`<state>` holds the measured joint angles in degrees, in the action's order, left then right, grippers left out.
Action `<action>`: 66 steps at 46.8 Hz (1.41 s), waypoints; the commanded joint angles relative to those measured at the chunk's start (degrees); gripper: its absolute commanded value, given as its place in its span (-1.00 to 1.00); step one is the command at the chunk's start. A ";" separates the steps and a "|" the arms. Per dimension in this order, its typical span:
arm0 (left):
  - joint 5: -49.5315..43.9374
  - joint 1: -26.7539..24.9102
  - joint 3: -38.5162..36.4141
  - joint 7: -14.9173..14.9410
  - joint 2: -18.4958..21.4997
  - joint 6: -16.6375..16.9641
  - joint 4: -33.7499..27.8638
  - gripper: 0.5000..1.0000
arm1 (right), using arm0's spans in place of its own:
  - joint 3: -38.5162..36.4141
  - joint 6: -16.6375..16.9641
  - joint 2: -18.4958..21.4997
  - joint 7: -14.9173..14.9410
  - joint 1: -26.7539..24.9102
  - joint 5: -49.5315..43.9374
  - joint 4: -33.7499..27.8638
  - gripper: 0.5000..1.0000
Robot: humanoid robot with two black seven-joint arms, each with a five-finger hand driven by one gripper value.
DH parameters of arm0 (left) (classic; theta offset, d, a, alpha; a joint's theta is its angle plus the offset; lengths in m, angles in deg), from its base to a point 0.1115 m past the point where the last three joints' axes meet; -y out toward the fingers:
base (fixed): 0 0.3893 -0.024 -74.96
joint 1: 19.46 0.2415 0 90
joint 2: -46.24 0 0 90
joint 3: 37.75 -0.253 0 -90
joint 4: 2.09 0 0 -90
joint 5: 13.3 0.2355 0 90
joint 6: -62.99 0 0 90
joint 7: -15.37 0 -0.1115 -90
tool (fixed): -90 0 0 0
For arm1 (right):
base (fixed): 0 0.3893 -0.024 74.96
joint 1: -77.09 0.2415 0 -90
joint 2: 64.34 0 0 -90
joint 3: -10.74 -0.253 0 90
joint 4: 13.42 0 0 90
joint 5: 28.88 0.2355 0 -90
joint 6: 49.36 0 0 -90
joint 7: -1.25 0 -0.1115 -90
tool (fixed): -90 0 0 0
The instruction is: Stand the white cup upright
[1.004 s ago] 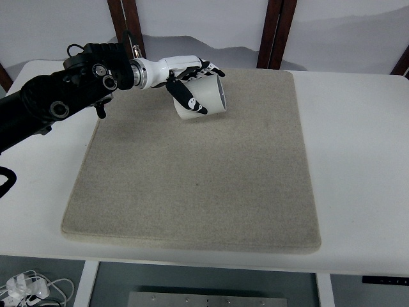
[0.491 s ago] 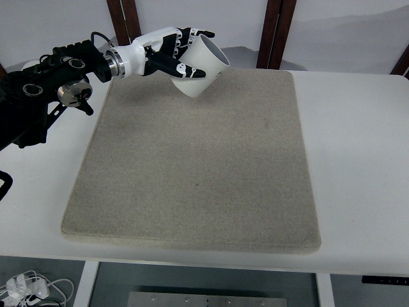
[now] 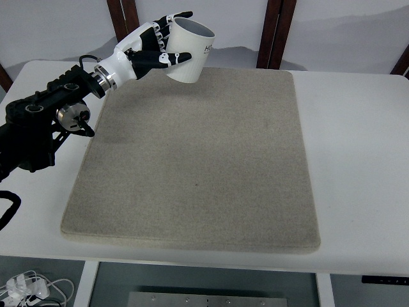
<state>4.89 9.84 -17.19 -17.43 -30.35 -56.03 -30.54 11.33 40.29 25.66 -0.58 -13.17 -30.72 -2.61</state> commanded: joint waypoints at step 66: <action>3.78 7.88 0.62 -2.20 -5.15 7.48 5.52 -0.42 | 0.02 0.00 0.00 -0.01 0.00 0.00 0.00 0.81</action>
<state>8.68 17.70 -16.58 -19.63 -35.45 -49.47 -25.02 11.34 40.29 25.66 -0.60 -13.18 -30.72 -2.61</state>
